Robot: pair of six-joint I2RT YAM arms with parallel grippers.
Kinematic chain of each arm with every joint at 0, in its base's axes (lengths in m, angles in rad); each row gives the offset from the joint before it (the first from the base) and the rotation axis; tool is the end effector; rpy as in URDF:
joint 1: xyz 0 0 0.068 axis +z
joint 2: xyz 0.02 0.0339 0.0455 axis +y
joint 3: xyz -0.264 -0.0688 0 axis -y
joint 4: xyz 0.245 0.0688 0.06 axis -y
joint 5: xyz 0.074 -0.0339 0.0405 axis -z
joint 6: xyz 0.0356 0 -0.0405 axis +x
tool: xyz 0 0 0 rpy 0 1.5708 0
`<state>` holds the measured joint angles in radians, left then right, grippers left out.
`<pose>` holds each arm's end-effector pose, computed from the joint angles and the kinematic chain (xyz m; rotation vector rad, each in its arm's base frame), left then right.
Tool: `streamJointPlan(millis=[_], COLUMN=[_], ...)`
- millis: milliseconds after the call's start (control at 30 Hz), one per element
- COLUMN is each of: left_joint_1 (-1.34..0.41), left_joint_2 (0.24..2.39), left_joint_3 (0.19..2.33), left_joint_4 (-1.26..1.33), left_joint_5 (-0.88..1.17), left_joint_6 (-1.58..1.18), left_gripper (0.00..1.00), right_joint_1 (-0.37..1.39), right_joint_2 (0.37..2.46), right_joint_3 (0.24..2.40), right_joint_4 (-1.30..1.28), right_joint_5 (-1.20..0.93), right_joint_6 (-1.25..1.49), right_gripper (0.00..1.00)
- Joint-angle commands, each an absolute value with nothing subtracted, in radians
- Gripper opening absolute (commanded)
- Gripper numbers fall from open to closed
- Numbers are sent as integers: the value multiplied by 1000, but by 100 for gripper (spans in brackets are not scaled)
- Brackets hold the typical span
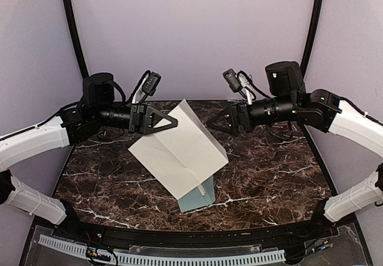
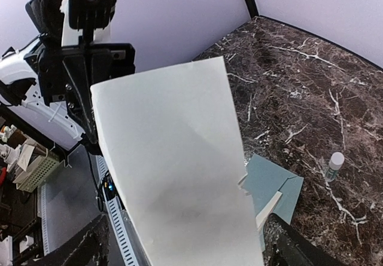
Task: Place the letter into the envelope and seal it
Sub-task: Fold the letter.
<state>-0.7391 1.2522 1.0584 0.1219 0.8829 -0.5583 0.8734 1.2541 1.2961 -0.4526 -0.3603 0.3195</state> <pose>0.1926 -0.2127 0.3690 0.9272 1.6785 -1.6478 0.1692 0.2215 0.3918 -0.8228 1.9694 1.0994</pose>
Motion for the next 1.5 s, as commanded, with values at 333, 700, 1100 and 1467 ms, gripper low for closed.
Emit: streamJointPlan(millis=[333, 700, 1100, 1467], left_joint_1=[-744, -743, -656, -660], left_joint_2=[1265, 1259, 1197, 1258], left_joint_3=[1054, 1062, 1156, 1235], left_joint_4=[161, 120, -163, -242], left_joint_5=[856, 856, 762, 1011], left_joint_6=[-582, -555, -375, -278], left_gripper=[0, 23, 83, 89], right_joint_1=[1004, 1004, 1004, 1015], right_joint_2=[1345, 1351, 1369, 1429], right_joint_3=[1313, 1316, 1355, 1391], right_joint_4=[-404, -398, -434, -455], right_joint_5=[-416, -416, -536, -597], right_joint_6=[334, 326, 313, 310], right_gripper=[41, 0, 0, 0])
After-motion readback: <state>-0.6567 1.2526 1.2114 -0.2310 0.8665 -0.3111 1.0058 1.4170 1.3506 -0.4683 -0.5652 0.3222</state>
